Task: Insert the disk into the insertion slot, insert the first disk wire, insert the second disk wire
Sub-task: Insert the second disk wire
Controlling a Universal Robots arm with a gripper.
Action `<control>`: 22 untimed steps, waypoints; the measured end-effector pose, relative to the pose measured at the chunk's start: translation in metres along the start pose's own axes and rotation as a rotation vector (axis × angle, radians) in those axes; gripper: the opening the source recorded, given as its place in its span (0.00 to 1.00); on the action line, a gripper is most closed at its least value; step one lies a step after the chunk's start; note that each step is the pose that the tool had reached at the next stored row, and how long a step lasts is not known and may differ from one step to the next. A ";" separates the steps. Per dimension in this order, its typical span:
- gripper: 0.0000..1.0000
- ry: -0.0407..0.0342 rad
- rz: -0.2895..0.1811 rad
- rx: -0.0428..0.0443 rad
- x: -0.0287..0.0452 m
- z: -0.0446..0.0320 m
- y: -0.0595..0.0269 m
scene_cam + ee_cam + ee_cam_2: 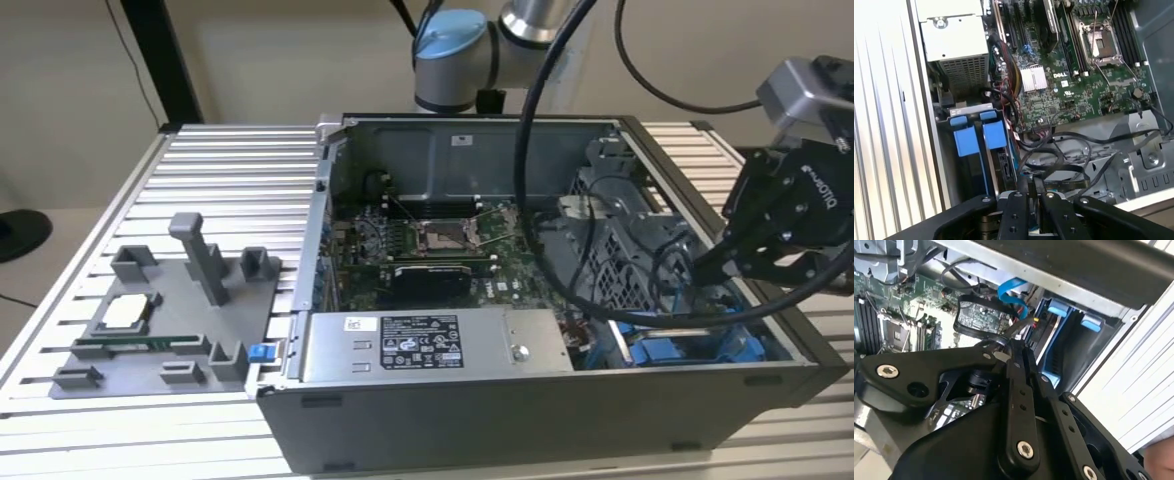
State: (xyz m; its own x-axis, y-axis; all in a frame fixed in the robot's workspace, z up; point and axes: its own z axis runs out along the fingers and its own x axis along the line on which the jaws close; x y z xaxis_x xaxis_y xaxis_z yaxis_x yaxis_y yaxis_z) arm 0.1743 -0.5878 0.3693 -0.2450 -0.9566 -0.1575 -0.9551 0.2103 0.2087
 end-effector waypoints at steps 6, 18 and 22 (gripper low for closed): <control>0.00 -0.0005 0.000 0.0004 0.0046 0.0025 0.0150; 0.00 0.0098 -0.067 0.0056 0.0086 0.0073 0.0151; 0.00 0.0172 -0.107 0.0034 0.0099 0.0083 0.0145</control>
State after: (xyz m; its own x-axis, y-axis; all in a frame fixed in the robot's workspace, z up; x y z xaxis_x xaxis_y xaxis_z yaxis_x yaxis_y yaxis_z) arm 0.1566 -0.5926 0.3628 -0.1385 -0.9770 -0.1621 -0.9763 0.1072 0.1883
